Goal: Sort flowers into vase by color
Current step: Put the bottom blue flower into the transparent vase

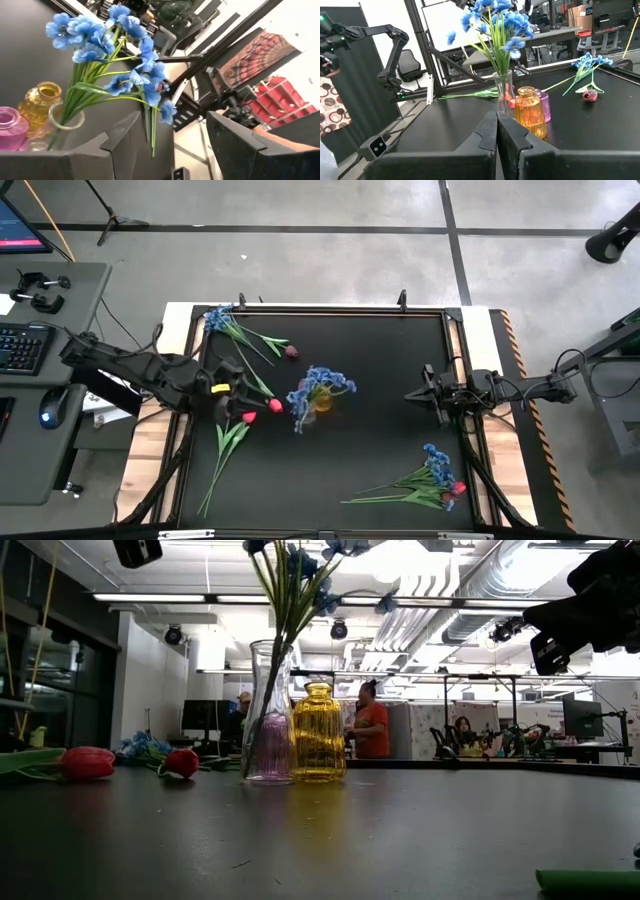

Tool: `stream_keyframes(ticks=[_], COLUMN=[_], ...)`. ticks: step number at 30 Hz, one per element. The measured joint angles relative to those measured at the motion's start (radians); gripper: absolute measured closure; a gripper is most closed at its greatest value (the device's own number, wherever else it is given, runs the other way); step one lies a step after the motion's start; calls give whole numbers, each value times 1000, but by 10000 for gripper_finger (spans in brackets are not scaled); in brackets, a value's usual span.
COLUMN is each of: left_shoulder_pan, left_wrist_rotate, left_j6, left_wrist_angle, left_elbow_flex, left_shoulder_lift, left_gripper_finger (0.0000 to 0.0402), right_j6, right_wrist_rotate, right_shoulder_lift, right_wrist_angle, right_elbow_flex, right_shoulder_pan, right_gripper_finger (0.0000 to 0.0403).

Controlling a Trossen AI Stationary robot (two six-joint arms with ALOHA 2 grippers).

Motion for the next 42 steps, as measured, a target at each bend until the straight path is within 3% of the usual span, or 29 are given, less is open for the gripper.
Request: stream_keyframes(ticks=[10, 13, 17, 19, 21, 23, 26, 31, 34, 37, 42], left_shoulder_pan=[0, 0, 1, 1, 1, 1, 1, 2, 14, 37, 80], left_wrist_rotate=[-37, -39, -41, -52, -59, -59, -59, -58, -25, 45, 181], left_j6=[-89, -110, -133, -140, -141, -141, -139, -71, -13, 29, 99], left_wrist_angle=[13, 13, 14, 14, 14, 13, 13, -3, -38, -124, -298], left_elbow_flex=[0, 0, 0, 0, 0, 0, 0, 0, 0, 0, 0], left_shoulder_lift=[52, 73, 102, 116, 128, 138, 146, 141, 126, 106, 50], left_gripper_finger=[188, 188, 188, 188, 188, 188, 188, 188, 188, 188, 188], right_j6=[11, 260, 678, 771, 785, 842, 918, 918, 917, 992, 1391], right_wrist_rotate=[65, 82, 396, 486, 447, 344, 269, 263, 175, 17, -215], right_shoulder_lift=[0, 1, 0, 9, 43, 104, 246, 583, 832, 1069, 1396], right_wrist_angle=[16, 128, 345, 396, 444, 523, 633, 662, 654, 574, 183], right_elbow_flex=[0, 0, 0, 0, 0, 0, 17, 188, 336, 498, 753], right_shoulder_pan=[0, 0, 0, -1, 0, 0, 24, 110, 176, 247, 345], right_gripper_finger=[403, 403, 403, 403, 403, 403, 403, 403, 403, 403, 403])
